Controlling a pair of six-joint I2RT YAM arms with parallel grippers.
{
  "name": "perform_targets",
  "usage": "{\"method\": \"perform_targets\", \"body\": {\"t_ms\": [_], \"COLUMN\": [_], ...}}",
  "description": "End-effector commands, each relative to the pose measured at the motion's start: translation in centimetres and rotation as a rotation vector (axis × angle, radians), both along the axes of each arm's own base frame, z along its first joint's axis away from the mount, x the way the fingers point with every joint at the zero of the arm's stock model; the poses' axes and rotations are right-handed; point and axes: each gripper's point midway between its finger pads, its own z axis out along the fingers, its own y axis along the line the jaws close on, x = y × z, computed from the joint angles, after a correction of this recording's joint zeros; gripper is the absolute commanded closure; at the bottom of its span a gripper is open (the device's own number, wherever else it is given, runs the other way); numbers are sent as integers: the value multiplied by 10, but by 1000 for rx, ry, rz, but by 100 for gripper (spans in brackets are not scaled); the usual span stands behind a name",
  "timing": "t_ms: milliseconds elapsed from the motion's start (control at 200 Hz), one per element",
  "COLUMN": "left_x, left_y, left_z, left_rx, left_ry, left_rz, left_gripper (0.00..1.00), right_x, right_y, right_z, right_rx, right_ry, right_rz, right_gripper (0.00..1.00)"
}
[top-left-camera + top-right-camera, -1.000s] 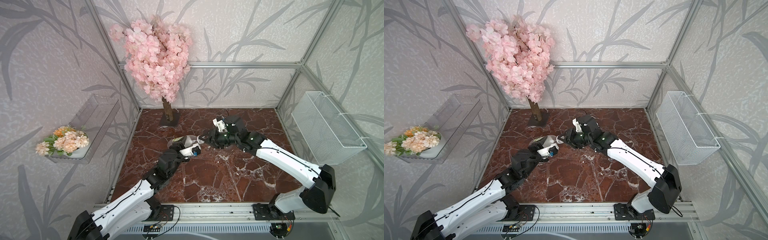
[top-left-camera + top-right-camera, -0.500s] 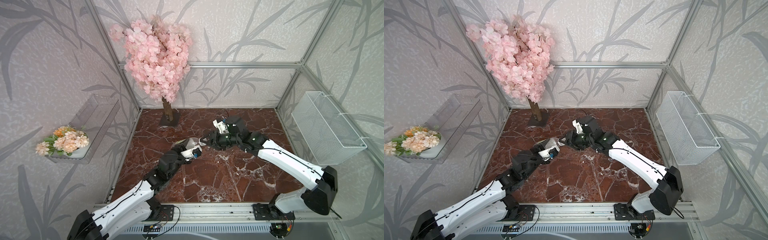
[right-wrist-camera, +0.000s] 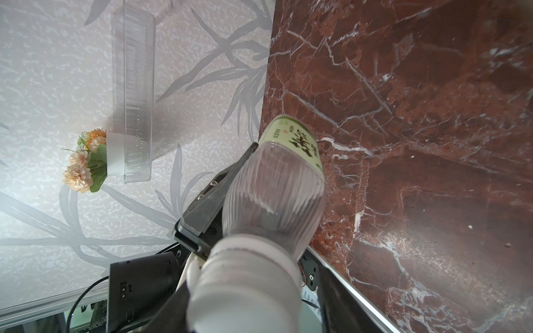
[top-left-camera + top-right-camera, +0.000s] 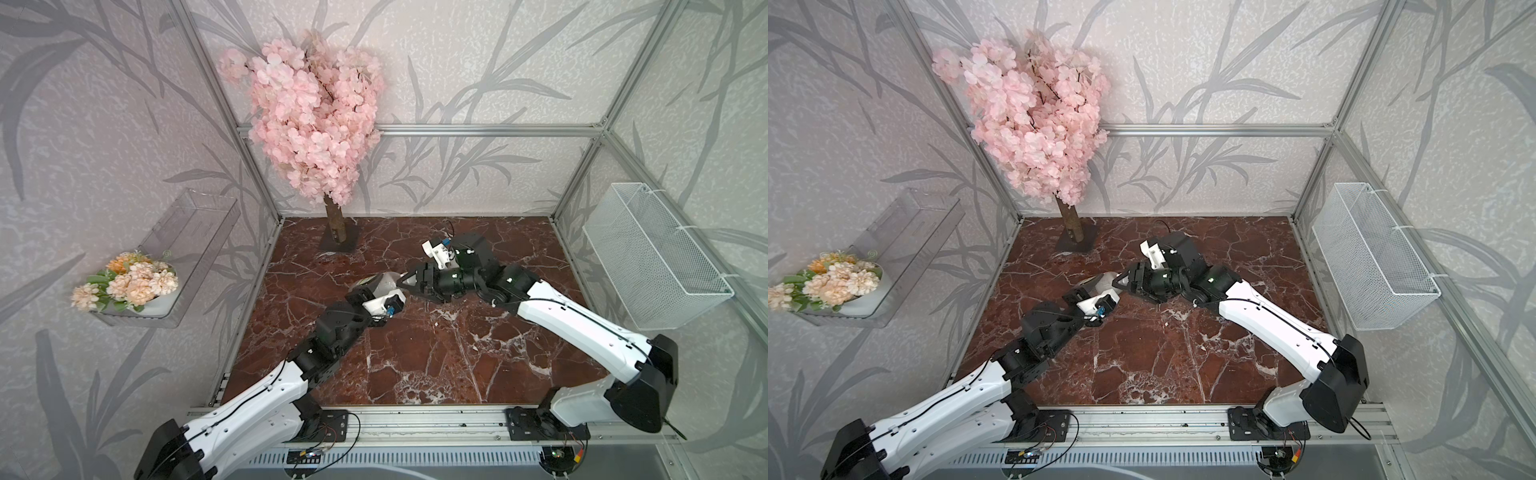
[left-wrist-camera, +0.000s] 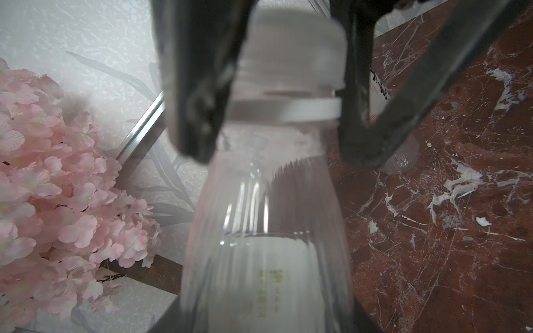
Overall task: Screw on the bottle caps
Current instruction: Screw the bottle cap onto the plastic bottle.
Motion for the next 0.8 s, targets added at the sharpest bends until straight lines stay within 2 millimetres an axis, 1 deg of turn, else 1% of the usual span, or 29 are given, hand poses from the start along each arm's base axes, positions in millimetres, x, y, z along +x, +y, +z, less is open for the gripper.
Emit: {"method": "perform_targets", "body": {"t_ms": [0,55,100,130,190,265,375,445,525,575,665,795], "left_x": [-2,-6,-12,-17,-28,-41,-60,-66,-69,-71,-74,-75], "left_y": [-6,-11,-18,-24,-35,-49,-65,-70,-73,-74,-77,-79], "left_z": [14,13,11,9,6,4,9,16,21,22,25,28], "left_rx": [-59,-61,-61,-57,-53,-46,-66,-97,-114,-113,-120,-127], "left_ry": [-3,24,55,80,142,222,306,312,327,337,346,353], "left_rz": [-39,-82,-137,-181,-264,-369,-500,-545,-569,-583,-603,-616], "left_gripper": [57,57,57,56,56,55,54,54,54,55,54,54], "right_x": [10,12,8,4,-10,-30,-56,-65,-74,-73,-75,-83], "right_y": [-42,-57,-64,-66,-68,-74,-86,-92,-98,-101,-100,-86], "right_z": [26,34,45,53,63,69,67,67,64,58,49,50], "right_rx": [-28,-47,-63,-80,-106,-148,-231,-274,-332,-400,-471,-435], "right_ry": [-123,-185,-274,-360,-495,-648,-836,-920,-978,-1008,-1065,-1141], "right_rz": [-74,-74,-34,13,121,267,442,503,571,598,653,691], "right_gripper": [37,37,37,37,37,36,36,36,35,35,35,35]}}
